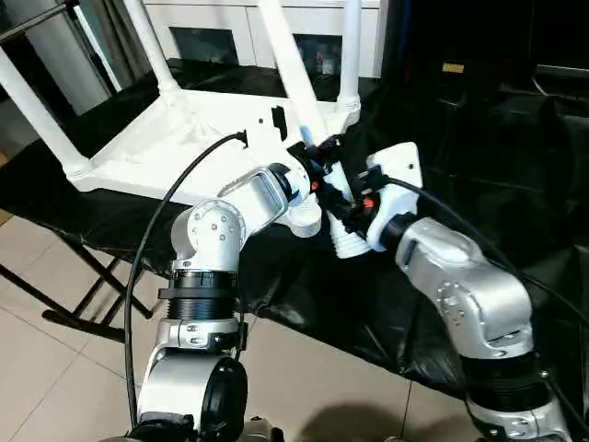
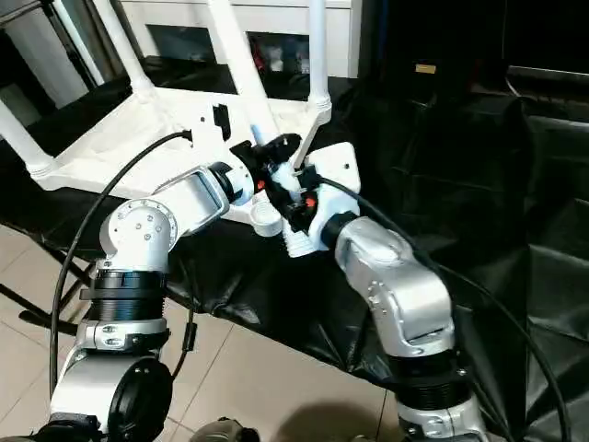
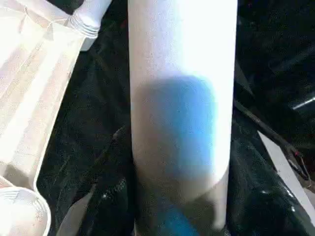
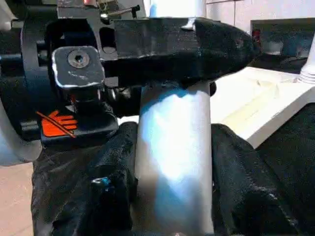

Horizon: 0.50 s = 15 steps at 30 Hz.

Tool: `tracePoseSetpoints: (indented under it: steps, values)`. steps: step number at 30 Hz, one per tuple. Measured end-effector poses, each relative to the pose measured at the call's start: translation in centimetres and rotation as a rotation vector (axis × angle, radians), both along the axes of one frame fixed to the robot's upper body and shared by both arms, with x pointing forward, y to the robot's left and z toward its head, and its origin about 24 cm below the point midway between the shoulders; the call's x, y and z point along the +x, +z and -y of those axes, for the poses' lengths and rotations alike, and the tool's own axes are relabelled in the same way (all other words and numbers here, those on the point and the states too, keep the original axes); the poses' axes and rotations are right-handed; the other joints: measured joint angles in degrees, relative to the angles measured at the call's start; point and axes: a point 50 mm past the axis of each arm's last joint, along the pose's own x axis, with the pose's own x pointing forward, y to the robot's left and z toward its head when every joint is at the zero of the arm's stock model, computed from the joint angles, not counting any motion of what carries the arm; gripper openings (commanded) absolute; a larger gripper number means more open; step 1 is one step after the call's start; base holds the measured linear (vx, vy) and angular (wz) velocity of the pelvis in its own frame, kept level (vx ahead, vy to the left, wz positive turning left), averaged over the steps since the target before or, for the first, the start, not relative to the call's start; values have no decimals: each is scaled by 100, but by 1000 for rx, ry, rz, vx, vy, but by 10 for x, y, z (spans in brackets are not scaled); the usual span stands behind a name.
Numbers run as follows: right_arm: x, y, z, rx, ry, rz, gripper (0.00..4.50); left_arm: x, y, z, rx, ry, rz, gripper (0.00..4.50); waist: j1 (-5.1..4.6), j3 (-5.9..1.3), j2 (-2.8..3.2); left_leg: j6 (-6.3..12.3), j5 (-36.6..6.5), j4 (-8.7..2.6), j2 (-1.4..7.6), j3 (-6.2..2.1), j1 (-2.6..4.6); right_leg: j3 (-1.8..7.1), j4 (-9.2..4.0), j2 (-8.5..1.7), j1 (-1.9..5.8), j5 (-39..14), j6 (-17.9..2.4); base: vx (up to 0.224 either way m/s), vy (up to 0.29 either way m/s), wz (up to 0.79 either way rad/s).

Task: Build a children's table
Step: Pick table leg

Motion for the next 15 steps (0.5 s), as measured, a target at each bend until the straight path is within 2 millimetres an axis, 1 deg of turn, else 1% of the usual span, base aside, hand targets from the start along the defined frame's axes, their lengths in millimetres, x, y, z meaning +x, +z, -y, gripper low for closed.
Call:
tracePoseSetpoints:
  steps: [1,4,6,7,8,10,11,12,14,15]
  values:
    - [0,1,2,10,1,0,260,-1,1,2,1,-15,19,202,0,0,-1,0,0,0,-1,1,0,0,-1,-3,0,1,2,0,0,0]
    - [2,6,12,10,41,3,296,-5,6,5,23,-81,112,194,5,4,-8,12,5,0,-12,10,-3,0,0,-20,0,3,5,0,0,0]
    - [4,11,19,-12,106,5,317,-9,8,5,27,-136,161,193,1,7,-22,40,18,-4,-32,15,-2,-2,3,-43,-1,4,8,0,0,0]
    - [4,12,23,-16,128,-3,317,-10,8,4,28,-153,176,193,-12,9,-34,54,23,-5,-38,21,-2,0,3,-50,-1,6,10,0,0,0]
    - [4,11,27,-9,166,-26,334,-11,8,2,34,-186,195,193,-13,13,-41,61,26,-7,-45,22,-10,0,6,-57,-1,6,12,0,0,0]
    - [6,11,31,-4,246,-67,348,-15,7,-1,40,-250,222,192,-14,24,-70,86,38,-8,-57,26,-11,2,13,-72,-11,10,18,0,0,0]
    - [6,11,33,4,299,-86,356,-18,5,-4,42,-296,239,191,-7,26,-102,97,42,-7,-58,26,-16,-1,15,-75,-17,11,17,0,0,0]
    - [6,11,34,12,334,-100,366,-20,4,-7,40,-321,250,191,-2,24,-120,110,50,-6,-58,25,-21,-2,16,-75,-19,12,16,0,0,0]
    - [6,13,36,29,412,-118,373,-24,5,-12,36,-384,277,191,13,26,-165,136,63,-5,-60,31,-30,-5,18,-84,-25,14,15,0,0,0]
    - [4,14,39,41,462,-128,373,-26,7,-14,30,-429,299,191,19,27,-178,144,63,-4,-64,35,-33,-5,18,-90,-27,16,15,0,0,0]
